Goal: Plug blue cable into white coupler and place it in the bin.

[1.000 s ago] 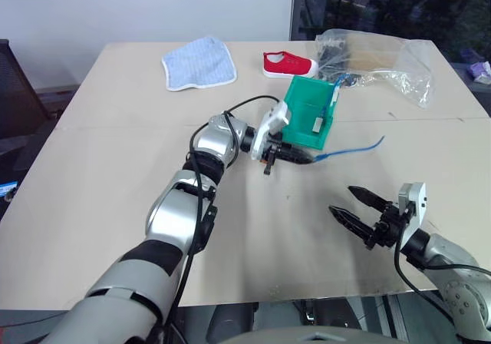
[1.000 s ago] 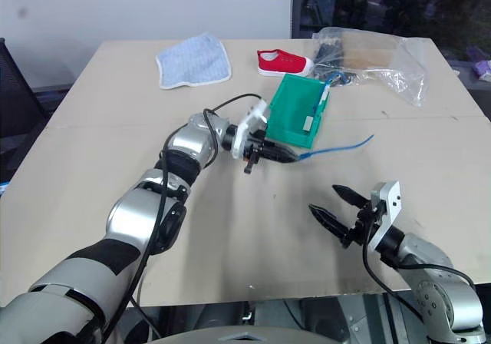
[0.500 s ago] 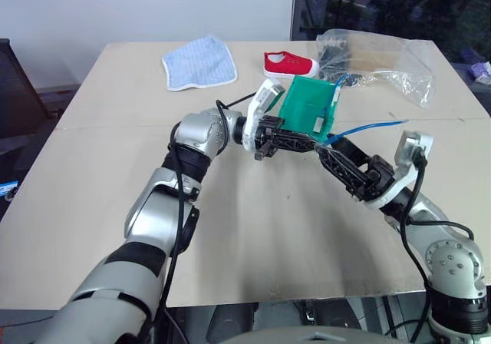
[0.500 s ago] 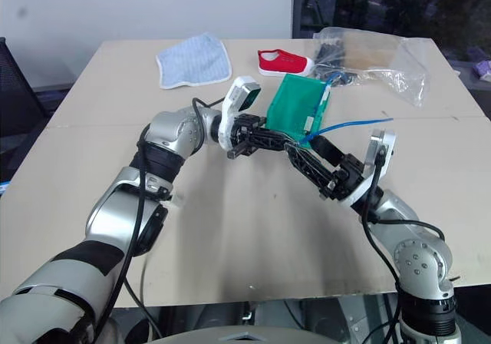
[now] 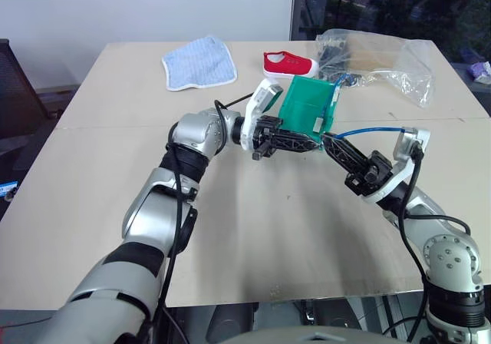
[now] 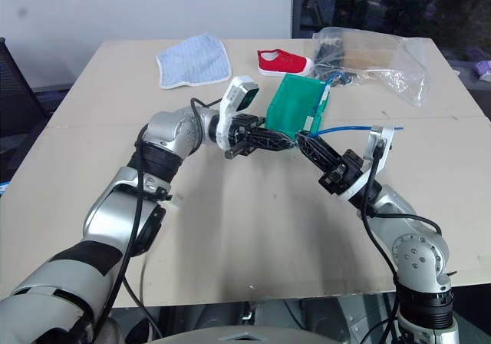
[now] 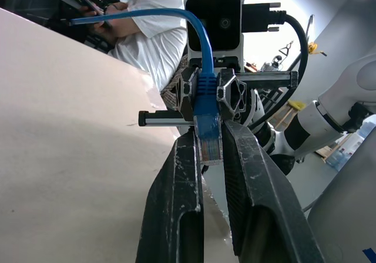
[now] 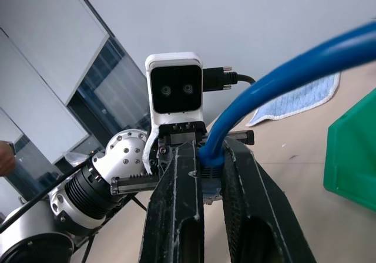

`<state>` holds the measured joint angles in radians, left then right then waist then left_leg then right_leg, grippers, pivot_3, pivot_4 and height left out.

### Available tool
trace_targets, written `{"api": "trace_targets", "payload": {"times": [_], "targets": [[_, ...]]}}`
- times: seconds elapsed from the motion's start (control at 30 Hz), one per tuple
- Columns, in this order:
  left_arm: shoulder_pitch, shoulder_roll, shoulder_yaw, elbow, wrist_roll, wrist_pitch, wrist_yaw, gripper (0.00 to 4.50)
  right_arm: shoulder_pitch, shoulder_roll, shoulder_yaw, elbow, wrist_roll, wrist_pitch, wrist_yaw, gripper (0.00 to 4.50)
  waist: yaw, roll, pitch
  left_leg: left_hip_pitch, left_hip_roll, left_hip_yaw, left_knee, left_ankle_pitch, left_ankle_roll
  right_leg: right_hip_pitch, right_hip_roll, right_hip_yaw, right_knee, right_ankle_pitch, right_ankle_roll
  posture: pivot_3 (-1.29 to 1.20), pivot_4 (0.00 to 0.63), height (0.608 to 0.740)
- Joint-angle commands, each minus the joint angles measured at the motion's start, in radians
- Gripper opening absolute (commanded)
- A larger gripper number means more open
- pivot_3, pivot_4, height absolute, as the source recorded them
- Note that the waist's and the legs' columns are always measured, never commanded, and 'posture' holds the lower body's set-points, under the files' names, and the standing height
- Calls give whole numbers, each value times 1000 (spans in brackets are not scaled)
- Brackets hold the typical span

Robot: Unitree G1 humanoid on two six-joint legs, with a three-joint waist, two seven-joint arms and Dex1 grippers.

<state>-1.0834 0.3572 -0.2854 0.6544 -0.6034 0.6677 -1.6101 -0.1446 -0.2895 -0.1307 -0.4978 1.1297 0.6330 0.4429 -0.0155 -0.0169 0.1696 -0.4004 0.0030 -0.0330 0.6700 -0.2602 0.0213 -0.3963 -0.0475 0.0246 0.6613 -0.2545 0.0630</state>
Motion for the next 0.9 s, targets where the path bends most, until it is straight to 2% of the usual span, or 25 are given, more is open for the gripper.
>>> {"api": "trace_targets", "payload": {"times": [0.03, 0.1, 0.17, 0.2, 0.3, 0.4, 0.53, 0.67, 0.8, 0.9], "targets": [[4, 2, 38, -59, -15, -29, -4, 1828, -8, -8, -5, -26, 24, 0, 7, 0, 0, 0, 0, 0, 0, 0, 0, 0, 0, 0, 0, 0, 0, 0, 0, 0, 150, 740], [25, 2, 105, -111, -13, -39, 67, 2500, -7, -18, -13, -17, 11, -5, 11, 0, 0, 0, 0, 0, 0, 0, 0, 0, 0, 0, 0, 0, 0, 0, 0, 0, 150, 740], [78, 42, 174, -236, -41, -3, 135, 3366, 0, -26, -33, -5, 2, -18, 11, 0, -3, 0, 0, 0, 1, 0, 0, 0, 0, 0, 0, 0, 0, 0, 0, 0, 150, 740], [117, 66, 203, -318, -57, 10, 158, 3652, 5, -32, -42, -1, -1, -23, 14, 0, -4, 0, 0, 0, 2, 0, 0, 0, 0, 0, 0, 1, 0, 0, 0, 0, 150, 740], [253, 137, 285, -577, -87, 59, 272, 3652, 14, -49, -72, 21, -13, -40, 23, 0, -13, 0, 0, 1, 3, 1, -1, 0, 0, -1, 0, 3, 0, 0, 0, 0, 150, 740], [395, 186, 349, -784, -45, 57, 446, 3652, 7, -58, -90, 52, -27, -51, 30, 0, -15, 0, 0, 1, 4, 1, -2, 0, 0, -1, -1, 3, 0, 0, 0, 0, 150, 740], [601, 197, 485, -1050, -27, 26, 668, 3652, -28, -73, -83, 114, -61, -49, 62, 0, -7, 0, 0, 1, 3, 2, -1, 0, 0, -1, -3, 3, 0, 0, 0, 0, 150, 740], [842, 111, 596, -1301, 41, -38, 927, 3652, -81, -75, -65, 187, -88, -42, 104, 0, 1, 0, 0, 3, 3, 4, -1, 0, 0, 0, -4, 5, 0, 1, 0, 0, 150, 740], [1193, 17, 592, -1476, 246, -178, 1107, 3652, -104, -55, -27, 215, -111, -31, 130, 0, 3, 0, -1, 3, 3, 4, -2, 0, 0, 0, -4, 5, 0, 1, 0, 0, 150, 740], [1399, -40, 561, -1530, 370, -288, 1183, 3652, -97, -44, -4, 200, -129, -24, 132, 0, 3, 0, -1, 3, 3, 4, -3, 0, 0, 0, -5, 7, -2, 0, -1, 0, 150, 740]]}}
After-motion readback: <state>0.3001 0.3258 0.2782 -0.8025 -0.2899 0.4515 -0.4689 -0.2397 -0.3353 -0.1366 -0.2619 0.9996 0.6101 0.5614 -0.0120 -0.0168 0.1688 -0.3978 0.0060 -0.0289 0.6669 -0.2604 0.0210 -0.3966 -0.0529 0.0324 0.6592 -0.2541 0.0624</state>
